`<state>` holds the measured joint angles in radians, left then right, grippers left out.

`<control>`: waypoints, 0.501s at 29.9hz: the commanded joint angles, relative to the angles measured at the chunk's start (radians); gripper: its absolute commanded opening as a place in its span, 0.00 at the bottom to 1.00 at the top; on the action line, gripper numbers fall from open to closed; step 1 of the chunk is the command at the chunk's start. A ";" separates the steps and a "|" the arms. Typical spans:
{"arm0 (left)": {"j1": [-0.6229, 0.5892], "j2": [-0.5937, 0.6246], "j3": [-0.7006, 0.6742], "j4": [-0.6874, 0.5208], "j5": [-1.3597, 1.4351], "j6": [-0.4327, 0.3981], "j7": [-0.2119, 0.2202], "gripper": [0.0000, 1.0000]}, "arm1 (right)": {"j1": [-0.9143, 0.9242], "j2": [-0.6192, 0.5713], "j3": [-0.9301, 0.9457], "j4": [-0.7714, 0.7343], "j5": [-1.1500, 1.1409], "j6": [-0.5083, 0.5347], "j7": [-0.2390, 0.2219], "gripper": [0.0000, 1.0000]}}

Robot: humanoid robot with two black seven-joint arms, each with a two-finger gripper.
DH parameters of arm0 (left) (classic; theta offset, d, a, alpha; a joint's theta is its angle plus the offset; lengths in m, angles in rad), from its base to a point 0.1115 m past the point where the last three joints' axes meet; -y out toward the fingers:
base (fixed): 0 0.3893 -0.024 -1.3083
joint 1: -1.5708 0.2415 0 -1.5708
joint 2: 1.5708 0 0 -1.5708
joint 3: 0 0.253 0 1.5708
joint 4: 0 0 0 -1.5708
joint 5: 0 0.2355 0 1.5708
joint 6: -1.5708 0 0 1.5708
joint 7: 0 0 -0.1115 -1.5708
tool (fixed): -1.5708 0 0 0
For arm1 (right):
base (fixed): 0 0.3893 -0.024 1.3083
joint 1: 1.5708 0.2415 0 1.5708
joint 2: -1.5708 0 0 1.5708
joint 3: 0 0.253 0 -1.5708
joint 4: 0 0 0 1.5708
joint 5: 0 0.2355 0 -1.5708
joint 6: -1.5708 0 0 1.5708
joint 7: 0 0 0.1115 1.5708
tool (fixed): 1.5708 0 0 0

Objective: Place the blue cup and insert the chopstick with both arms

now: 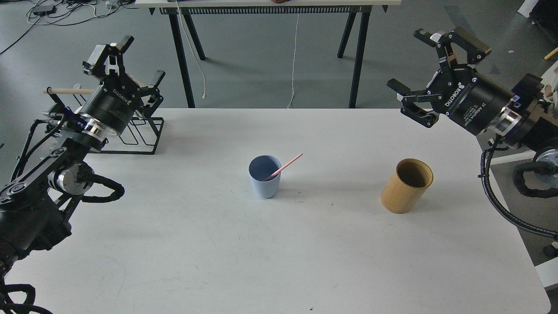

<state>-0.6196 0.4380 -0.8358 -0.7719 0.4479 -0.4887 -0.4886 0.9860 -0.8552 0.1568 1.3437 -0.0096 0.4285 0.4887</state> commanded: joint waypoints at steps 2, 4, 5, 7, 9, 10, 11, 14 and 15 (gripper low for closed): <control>0.031 -0.005 -0.002 0.000 0.000 0.000 0.000 0.99 | -0.006 0.073 0.006 -0.096 0.071 -0.004 0.000 0.98; 0.031 -0.001 -0.005 0.000 0.000 0.000 0.000 0.99 | -0.012 0.100 0.006 -0.126 0.138 -0.004 0.000 0.98; 0.031 0.001 -0.009 0.000 0.000 0.000 0.000 0.99 | -0.021 0.111 0.006 -0.127 0.157 -0.004 0.000 0.98; 0.031 0.005 -0.022 0.000 0.000 0.000 0.000 0.99 | -0.033 0.114 0.009 -0.130 0.157 -0.004 0.000 0.98; 0.031 0.013 -0.035 0.000 0.000 0.000 0.000 0.99 | -0.044 0.113 0.020 -0.127 0.157 0.006 0.000 0.98; 0.031 0.014 -0.042 0.000 0.000 0.000 0.000 0.99 | -0.049 0.114 0.027 -0.126 0.157 0.006 0.000 0.98; 0.031 0.014 -0.046 0.000 0.000 0.000 0.000 0.99 | -0.055 0.113 0.038 -0.124 0.157 0.006 0.000 0.98; 0.031 0.016 -0.049 0.000 0.000 0.000 0.000 0.99 | -0.075 0.114 0.069 -0.123 0.157 0.003 0.000 0.98; 0.029 0.016 -0.049 0.000 0.000 0.000 0.000 0.99 | -0.085 0.114 0.085 -0.123 0.158 0.004 0.000 0.98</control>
<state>-0.5891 0.4532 -0.8824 -0.7715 0.4479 -0.4887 -0.4886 0.9237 -0.7421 0.2076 1.2196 0.1482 0.4331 0.4887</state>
